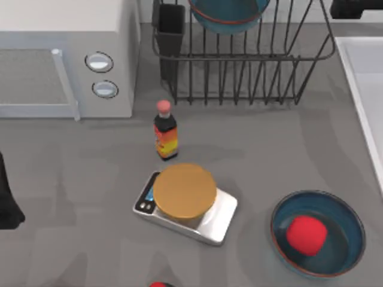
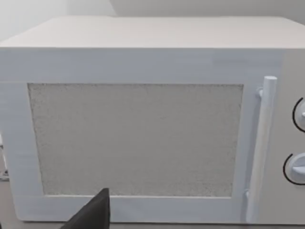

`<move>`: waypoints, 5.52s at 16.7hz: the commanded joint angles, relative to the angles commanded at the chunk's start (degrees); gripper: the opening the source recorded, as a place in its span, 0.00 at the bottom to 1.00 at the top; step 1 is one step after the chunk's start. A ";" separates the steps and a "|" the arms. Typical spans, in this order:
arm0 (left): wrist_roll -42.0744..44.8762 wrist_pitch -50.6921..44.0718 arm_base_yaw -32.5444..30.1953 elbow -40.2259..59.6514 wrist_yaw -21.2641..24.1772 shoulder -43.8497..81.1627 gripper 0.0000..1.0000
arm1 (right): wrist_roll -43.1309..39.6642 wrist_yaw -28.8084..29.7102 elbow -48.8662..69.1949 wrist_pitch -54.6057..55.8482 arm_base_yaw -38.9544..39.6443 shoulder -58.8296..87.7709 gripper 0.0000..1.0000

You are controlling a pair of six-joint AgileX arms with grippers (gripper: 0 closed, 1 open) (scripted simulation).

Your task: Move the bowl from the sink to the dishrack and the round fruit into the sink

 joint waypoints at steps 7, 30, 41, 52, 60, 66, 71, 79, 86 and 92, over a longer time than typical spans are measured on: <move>0.00 0.00 0.00 0.00 0.00 0.00 1.00 | -0.37 -13.60 -27.23 -14.33 -12.99 -43.96 1.00; 0.00 0.00 0.00 0.00 0.00 0.00 1.00 | -0.66 -24.23 -48.56 -25.52 -23.16 -72.34 1.00; 0.00 0.00 0.00 0.00 0.00 0.00 1.00 | -0.66 -24.23 -48.56 -25.52 -23.16 -72.34 1.00; 0.00 0.00 0.00 0.00 0.00 0.00 1.00 | 9.75 -24.24 -31.27 -41.82 -12.90 -50.50 1.00; 0.00 0.00 0.00 0.00 0.00 0.00 1.00 | 27.11 -24.26 -2.40 -68.99 4.20 -5.90 1.00; 0.00 0.00 0.00 0.00 0.00 0.00 1.00 | 36.58 -24.26 13.31 -83.81 13.51 17.16 1.00; 0.00 0.00 0.00 0.00 0.00 0.00 1.00 | 38.61 -24.23 16.67 -87.00 15.49 21.40 1.00; 0.00 0.00 0.00 0.00 0.00 0.00 1.00 | 38.65 -24.24 13.03 -80.76 15.33 23.95 1.00; 0.00 0.00 0.00 0.00 0.00 0.00 1.00 | 38.91 -24.21 4.01 -64.43 15.62 31.02 1.00; 0.00 0.00 0.00 0.00 0.00 0.00 1.00 | 38.95 -24.21 3.21 -63.23 15.66 31.71 0.92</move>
